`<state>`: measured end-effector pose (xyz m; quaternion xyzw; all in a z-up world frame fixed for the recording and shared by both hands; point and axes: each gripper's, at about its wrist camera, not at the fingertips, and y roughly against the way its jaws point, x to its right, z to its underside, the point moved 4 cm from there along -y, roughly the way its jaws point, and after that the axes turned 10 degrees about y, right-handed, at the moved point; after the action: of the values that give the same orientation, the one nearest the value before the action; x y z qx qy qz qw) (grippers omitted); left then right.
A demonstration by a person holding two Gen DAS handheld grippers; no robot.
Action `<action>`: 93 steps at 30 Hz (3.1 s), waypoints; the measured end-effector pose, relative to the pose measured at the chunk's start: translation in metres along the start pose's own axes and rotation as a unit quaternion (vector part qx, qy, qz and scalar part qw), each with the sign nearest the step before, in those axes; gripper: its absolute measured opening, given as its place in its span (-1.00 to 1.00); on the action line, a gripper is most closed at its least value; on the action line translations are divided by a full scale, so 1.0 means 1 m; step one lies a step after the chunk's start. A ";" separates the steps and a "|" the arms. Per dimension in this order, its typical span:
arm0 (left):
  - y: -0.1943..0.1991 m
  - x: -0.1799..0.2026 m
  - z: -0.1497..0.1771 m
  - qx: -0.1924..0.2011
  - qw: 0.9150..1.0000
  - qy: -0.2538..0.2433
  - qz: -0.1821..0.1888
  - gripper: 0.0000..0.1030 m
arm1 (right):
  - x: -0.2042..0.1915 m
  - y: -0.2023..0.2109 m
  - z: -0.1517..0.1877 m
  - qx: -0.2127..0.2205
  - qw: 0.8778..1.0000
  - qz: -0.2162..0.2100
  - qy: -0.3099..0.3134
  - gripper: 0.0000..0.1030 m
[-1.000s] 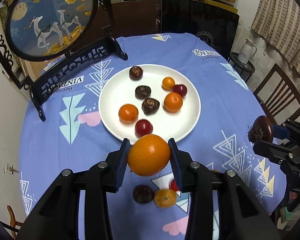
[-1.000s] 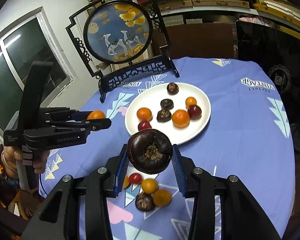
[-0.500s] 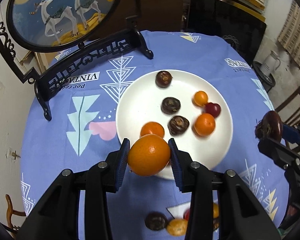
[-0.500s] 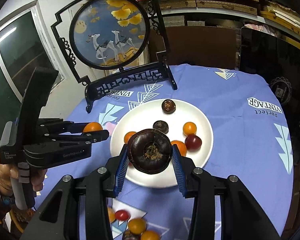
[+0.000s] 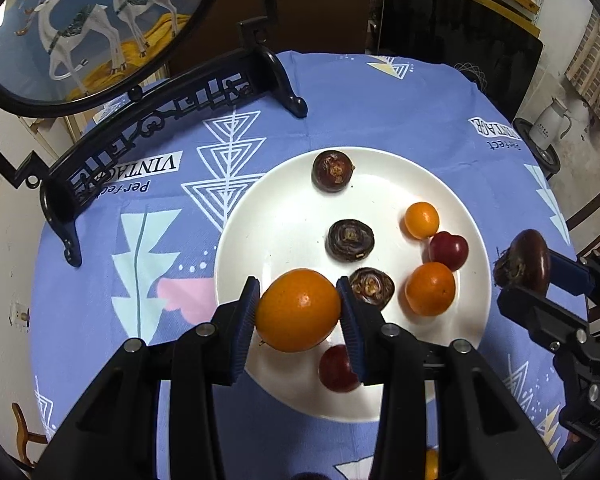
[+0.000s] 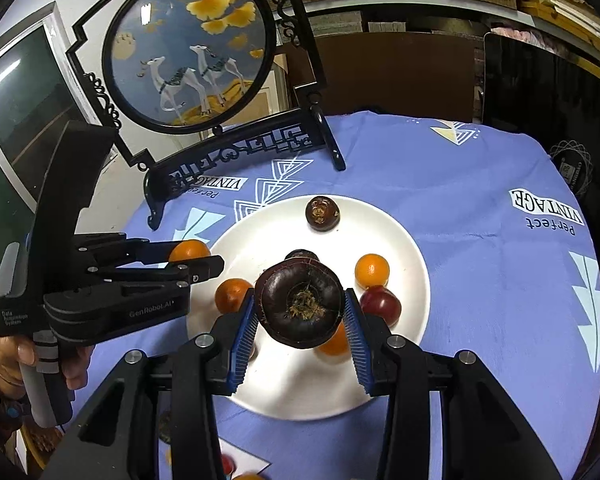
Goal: Organize fruits
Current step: 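Carry the dark brown fruit and tangerine onto the white plate and open both grippers, then grasp a dark brown fruit with the right gripper while the left gripper grasps a pale yellow fruit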
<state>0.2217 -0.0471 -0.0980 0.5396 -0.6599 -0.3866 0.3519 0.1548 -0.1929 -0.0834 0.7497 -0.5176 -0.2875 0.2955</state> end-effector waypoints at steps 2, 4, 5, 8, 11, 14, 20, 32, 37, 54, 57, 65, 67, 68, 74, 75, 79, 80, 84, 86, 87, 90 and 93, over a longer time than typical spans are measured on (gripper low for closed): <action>-0.005 0.000 -0.002 -0.003 1.000 0.002 -0.001 -0.25 | 0.002 -0.005 -0.002 -0.002 1.000 0.000 -0.001 -0.17; -0.009 -0.001 -0.004 -0.004 1.000 0.003 -0.003 -0.25 | 0.004 -0.010 -0.004 -0.003 1.000 -0.002 -0.002 -0.17; -0.011 -0.001 -0.004 -0.004 1.000 0.002 -0.004 -0.25 | 0.005 -0.011 -0.005 -0.003 1.000 -0.002 -0.002 -0.17; -0.018 -0.002 -0.007 -0.006 1.000 0.001 -0.009 -0.25 | 0.008 -0.016 -0.007 -0.005 1.000 -0.004 -0.004 -0.17; -0.023 -0.002 -0.009 -0.008 1.000 0.001 -0.010 -0.25 | 0.011 -0.023 -0.009 -0.008 1.000 -0.005 -0.008 -0.17; -0.028 -0.001 -0.011 -0.010 1.000 0.000 -0.012 -0.25 | 0.015 -0.031 -0.011 -0.012 1.000 -0.004 -0.010 -0.17; -0.038 -0.002 -0.015 -0.015 1.000 0.000 -0.016 -0.25 | 0.016 -0.042 -0.011 -0.019 1.000 -0.005 -0.009 -0.17; -0.049 -0.003 -0.015 -0.027 0.999 -0.002 -0.019 -0.07 | 0.015 -0.061 -0.010 -0.045 0.999 -0.011 -0.006 -0.16; -0.040 -0.004 -0.016 -0.004 1.000 -0.002 -0.026 0.36 | 0.015 -0.048 -0.014 -0.022 1.000 0.008 0.000 0.15; 0.021 -0.061 0.040 0.012 0.999 0.028 -0.017 0.43 | 0.003 0.036 0.065 -0.027 1.000 0.011 -0.001 0.25; 0.031 -0.063 0.065 0.010 1.000 0.022 -0.016 0.46 | -0.012 0.047 0.095 -0.045 0.999 0.003 0.004 0.26; 0.040 -0.064 0.137 -0.030 0.999 0.019 0.009 0.49 | -0.064 0.046 0.176 -0.129 0.988 -0.009 0.084 0.27; 0.038 -0.071 0.148 -0.038 0.999 0.028 0.006 0.50 | -0.070 0.043 0.189 -0.147 0.982 0.008 0.115 0.26; 0.037 -0.076 0.153 -0.043 0.998 0.036 0.005 0.50 | -0.072 0.042 0.194 -0.153 0.980 0.010 0.124 0.26; 0.034 -0.107 0.175 -0.062 0.994 0.089 -0.005 0.50 | -0.092 0.044 0.207 -0.168 0.981 -0.061 0.079 0.26; 0.034 -0.110 0.177 -0.064 0.994 0.093 -0.005 0.50 | -0.099 0.042 0.211 -0.170 0.980 -0.067 0.078 0.26; 0.037 -0.110 0.180 -0.063 0.994 0.086 -0.004 0.50 | -0.109 0.034 0.215 -0.174 0.980 -0.059 0.082 0.26; 0.038 -0.109 0.181 -0.063 0.994 0.084 -0.004 0.50 | -0.109 0.033 0.215 -0.173 0.980 -0.055 0.079 0.26; 0.039 -0.103 0.182 -0.062 0.995 0.073 0.003 0.51 | -0.104 0.023 0.207 -0.164 0.983 -0.040 0.070 0.26; 0.036 -0.100 0.183 -0.064 0.996 0.066 0.003 0.51 | -0.102 0.017 0.204 -0.162 0.984 -0.037 0.065 0.26; 0.035 -0.098 0.184 -0.066 0.996 0.064 0.002 0.51 | -0.103 0.015 0.203 -0.159 0.985 -0.035 0.064 0.18; 0.031 -0.093 0.185 -0.073 0.996 0.059 0.007 0.51 | -0.103 0.010 0.198 -0.157 0.985 -0.030 0.063 -0.18; 0.034 -0.077 0.189 -0.073 0.997 0.030 0.026 0.51 | -0.105 0.011 0.198 -0.164 0.983 -0.036 0.069 -0.19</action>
<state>0.0535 0.0575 -0.1575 0.5064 -0.6328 -0.4083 0.4199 -0.0293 -0.1251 -0.1929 0.7272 -0.4147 -0.3266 0.4389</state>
